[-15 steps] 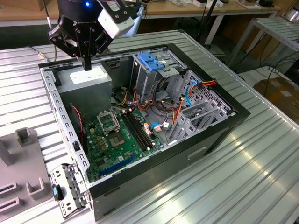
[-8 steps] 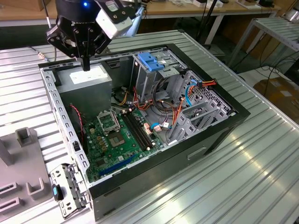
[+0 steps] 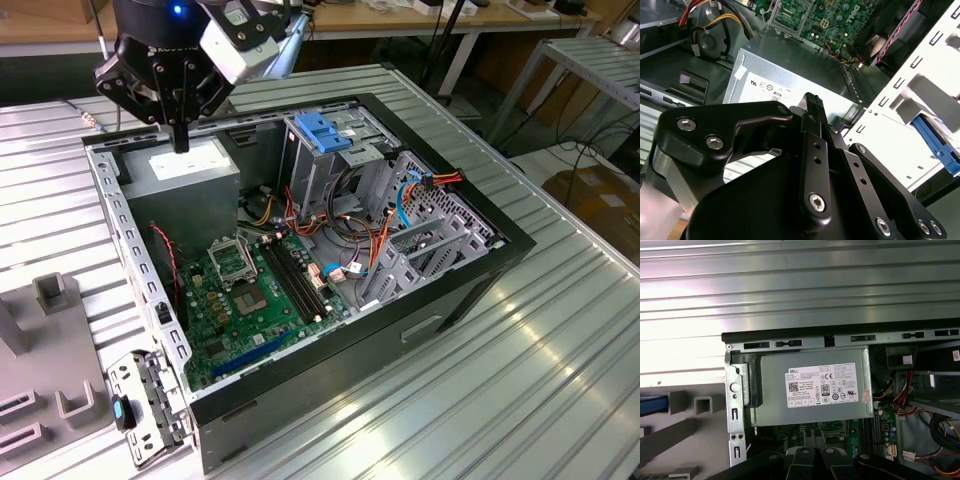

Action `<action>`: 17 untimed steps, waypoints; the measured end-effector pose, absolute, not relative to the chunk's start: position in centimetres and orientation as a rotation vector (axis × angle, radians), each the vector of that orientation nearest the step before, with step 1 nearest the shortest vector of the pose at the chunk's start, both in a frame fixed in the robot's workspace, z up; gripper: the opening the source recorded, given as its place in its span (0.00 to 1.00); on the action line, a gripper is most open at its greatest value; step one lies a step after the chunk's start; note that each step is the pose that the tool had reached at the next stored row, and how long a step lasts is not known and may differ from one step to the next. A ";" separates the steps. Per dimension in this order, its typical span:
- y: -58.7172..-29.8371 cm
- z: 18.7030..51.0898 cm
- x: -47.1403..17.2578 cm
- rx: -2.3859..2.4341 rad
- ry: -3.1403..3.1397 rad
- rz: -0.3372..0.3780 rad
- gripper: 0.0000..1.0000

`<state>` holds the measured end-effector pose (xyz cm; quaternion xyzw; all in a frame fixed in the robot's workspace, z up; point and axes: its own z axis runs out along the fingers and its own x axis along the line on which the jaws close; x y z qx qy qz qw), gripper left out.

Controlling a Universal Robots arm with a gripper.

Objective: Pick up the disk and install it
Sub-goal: 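Reach for the disk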

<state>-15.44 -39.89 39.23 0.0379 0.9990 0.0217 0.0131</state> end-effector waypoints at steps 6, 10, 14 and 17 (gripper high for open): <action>-39.9 39.2 -15.8 0.118 3.113 0.068 0.11; -39.9 39.2 -16.2 0.118 3.112 0.068 0.11; -39.9 39.2 -16.6 0.118 3.112 0.068 0.11; -39.9 39.2 -16.9 0.118 3.112 0.068 0.11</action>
